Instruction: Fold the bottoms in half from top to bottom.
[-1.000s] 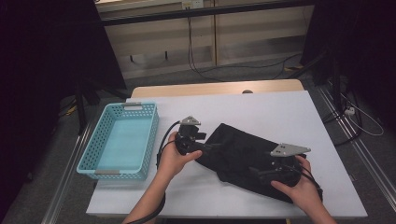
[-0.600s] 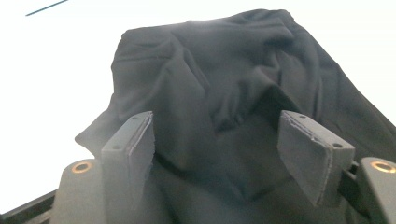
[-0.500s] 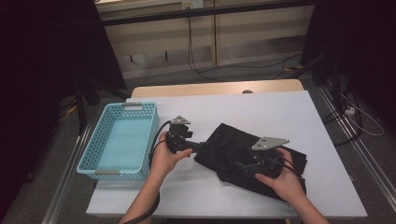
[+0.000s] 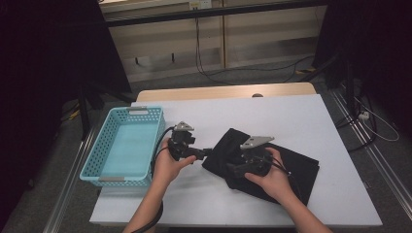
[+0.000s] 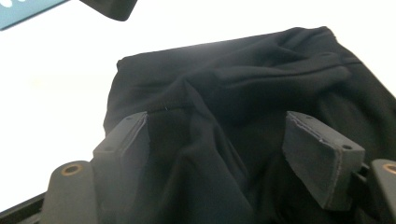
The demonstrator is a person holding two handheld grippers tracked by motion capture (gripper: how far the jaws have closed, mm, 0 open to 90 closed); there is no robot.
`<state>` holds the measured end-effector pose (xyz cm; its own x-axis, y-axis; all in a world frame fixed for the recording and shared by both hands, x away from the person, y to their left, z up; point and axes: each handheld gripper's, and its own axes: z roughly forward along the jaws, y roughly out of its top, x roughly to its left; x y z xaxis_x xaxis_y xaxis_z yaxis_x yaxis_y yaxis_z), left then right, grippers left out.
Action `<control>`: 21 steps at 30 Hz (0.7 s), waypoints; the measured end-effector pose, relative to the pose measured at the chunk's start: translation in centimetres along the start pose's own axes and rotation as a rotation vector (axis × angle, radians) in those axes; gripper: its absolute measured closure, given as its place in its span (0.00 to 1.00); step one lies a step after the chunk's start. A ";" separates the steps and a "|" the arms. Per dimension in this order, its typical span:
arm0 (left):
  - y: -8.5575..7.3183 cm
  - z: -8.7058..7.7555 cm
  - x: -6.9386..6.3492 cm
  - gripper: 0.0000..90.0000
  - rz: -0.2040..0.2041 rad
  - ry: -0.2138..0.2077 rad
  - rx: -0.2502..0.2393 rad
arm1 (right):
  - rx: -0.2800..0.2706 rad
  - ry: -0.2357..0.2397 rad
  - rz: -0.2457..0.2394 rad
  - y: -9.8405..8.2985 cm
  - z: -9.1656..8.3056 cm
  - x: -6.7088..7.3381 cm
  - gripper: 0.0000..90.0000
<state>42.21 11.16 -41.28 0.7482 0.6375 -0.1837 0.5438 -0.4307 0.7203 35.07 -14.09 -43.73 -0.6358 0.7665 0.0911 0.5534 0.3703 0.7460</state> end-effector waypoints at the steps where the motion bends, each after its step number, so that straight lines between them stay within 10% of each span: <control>1: 0.0 0.0 0.0 0.17 -0.003 0.002 0.000 | 0.005 -0.010 -0.001 0.1 0.3 0.1 0.28; 11: -0.3 -0.4 0.5 0.17 -0.016 0.015 -0.013 | 0.004 -0.092 0.049 0.0 -0.7 -1.9 0.88; 21: -0.2 -0.5 0.4 0.17 -0.011 0.007 -0.005 | 0.020 -0.164 0.163 -2.3 -4.2 -5.0 0.60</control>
<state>42.22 11.77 -41.17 0.7394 0.6468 -0.1872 0.5502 -0.4201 0.7217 34.70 -20.96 -43.09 -0.4417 0.8916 0.0997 0.6537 0.2436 0.7165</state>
